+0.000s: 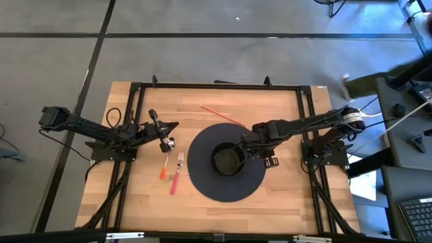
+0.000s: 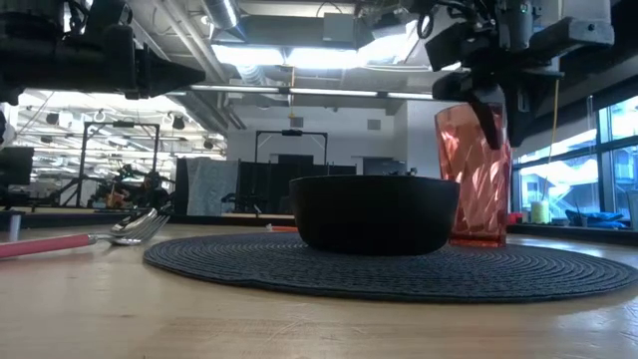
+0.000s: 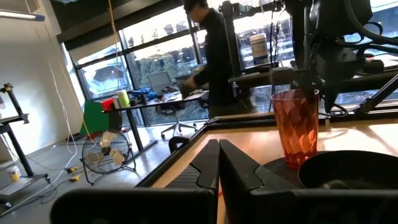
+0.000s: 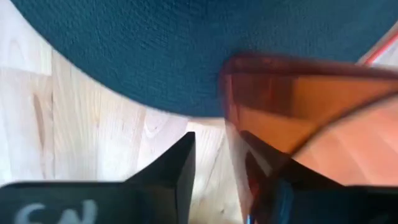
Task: Pick & Place Utensil
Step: Put the brown cup to the top right of the black bowl on the black mat, then put the orange straw into the brown cup on the black mat
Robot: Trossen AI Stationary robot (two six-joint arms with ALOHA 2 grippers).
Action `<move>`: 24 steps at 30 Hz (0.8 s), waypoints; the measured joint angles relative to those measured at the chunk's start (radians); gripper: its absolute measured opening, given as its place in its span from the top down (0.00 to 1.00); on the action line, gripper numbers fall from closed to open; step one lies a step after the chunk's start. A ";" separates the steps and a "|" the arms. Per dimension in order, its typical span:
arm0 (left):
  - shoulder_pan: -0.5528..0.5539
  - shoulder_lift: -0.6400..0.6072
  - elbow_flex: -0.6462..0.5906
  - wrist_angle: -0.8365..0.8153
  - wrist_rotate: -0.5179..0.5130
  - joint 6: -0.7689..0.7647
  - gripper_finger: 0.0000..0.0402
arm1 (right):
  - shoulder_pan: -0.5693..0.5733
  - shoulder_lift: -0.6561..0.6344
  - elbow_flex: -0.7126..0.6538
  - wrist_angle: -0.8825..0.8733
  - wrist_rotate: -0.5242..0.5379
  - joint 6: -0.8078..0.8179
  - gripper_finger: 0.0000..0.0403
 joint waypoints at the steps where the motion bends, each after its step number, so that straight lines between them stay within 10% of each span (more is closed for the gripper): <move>1: 0.000 0.000 0.000 0.000 0.000 0.000 0.99 | -0.001 0.000 0.007 -0.009 0.000 0.001 0.68; 18: 0.000 0.000 0.000 0.000 0.000 0.000 0.99 | -0.001 -0.002 0.397 -0.137 0.003 -0.031 0.64; 24: 0.000 0.000 0.000 0.000 0.000 0.000 1.00 | -0.001 -0.002 0.634 -0.103 0.226 -0.026 0.64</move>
